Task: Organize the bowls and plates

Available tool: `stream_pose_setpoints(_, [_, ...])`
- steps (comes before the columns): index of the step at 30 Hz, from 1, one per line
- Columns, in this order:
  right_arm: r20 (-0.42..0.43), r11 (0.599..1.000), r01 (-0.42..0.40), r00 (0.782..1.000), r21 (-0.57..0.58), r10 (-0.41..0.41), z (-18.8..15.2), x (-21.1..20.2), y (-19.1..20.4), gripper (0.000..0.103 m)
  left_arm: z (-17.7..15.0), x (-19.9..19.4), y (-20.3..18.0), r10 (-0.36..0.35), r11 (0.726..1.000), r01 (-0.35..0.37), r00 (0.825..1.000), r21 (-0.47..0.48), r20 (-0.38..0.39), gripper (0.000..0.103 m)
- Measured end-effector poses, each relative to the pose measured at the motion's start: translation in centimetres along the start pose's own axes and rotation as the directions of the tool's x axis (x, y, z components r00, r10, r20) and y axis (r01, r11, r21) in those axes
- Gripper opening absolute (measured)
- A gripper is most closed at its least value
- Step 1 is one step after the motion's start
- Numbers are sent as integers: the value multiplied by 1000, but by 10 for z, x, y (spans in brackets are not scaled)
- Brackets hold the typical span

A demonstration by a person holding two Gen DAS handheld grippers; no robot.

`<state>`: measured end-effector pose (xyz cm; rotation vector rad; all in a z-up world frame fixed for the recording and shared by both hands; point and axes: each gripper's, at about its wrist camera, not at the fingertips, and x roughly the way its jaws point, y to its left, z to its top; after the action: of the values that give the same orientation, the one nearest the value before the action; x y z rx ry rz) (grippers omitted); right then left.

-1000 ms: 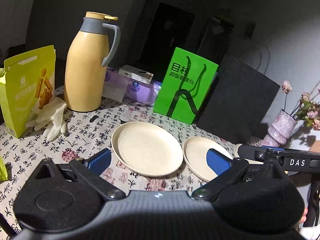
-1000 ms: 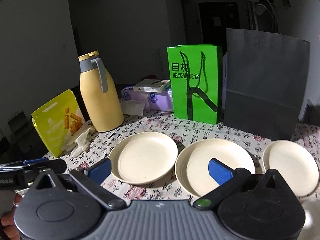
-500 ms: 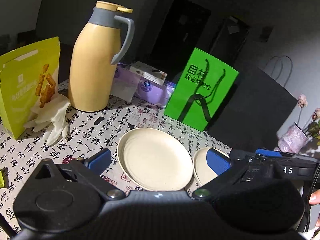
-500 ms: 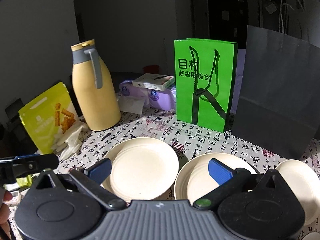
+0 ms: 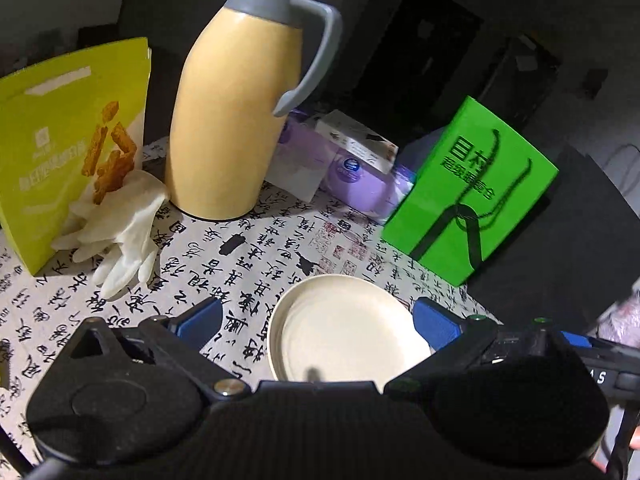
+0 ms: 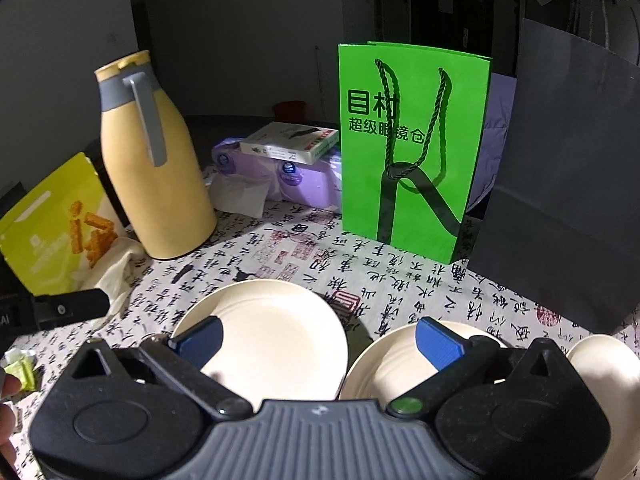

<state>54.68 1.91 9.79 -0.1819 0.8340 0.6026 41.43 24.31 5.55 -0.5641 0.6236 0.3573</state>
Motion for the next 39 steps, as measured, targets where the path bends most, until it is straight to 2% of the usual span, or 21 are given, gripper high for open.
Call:
stream_pose_setpoints(6, [-33, 1000, 24, 999, -6, -25, 10, 29, -1, 101, -3, 30, 10, -3, 1000, 2, 1000, -25, -30, 103])
stream_pose_setpoints(11, [-60, 999, 25, 998, -20, -26, 13, 53, -1, 96, -9, 61, 27, -4, 998, -1, 997, -64, -80, 99])
stream_pose_setpoints(14, [-84, 999, 31, 996, -45, -35, 11, 66, 0, 93, -12, 79, 36, -69, 993, 56, 990, -101, -126, 98])
stream_pose_setpoints(19, [-124, 997, 44, 991, -60, -51, 9, 89, -4, 87, -19, 96, 41, -66, 994, 50, 982, -93, -174, 93])
stream_pose_setpoints(21, [-131, 997, 39, 990, -72, -49, 8, 95, -4, 80, -21, 99, 45, -82, 992, 62, 979, -110, -186, 93])
stream_pose_setpoints(24, [-145, 997, 38, 988, -71, -48, 6, 105, -5, 75, -23, 101, 47, -76, 992, 56, 979, -110, -191, 91])
stream_pose_setpoints(27, [-168, 996, 33, 985, -82, -46, 1, 116, -2, 65, -26, 104, 49, -66, 992, 42, 976, -117, -208, 86])
stream_pose_setpoints(29, [-177, 995, 33, 983, -96, -49, -1, 121, 0, 61, -28, 107, 48, -62, 993, 37, 973, -115, -224, 81])
stream_pose_setpoints(31, [-185, 994, 34, 981, -105, -54, -3, 125, 1, 59, -31, 109, 48, -68, 993, 41, 970, -115, -235, 80])
stream_pose_setpoints(34, [-203, 993, 34, 977, -114, -57, -6, 130, 1, 48, -33, 112, 47, -64, 993, 39, 969, -109, -238, 76])
stream_pose_setpoints(39, [-230, 993, 25, 972, -116, -51, -10, 137, 0, 31, -35, 112, 45, -68, 994, 44, 967, -102, -247, 61])
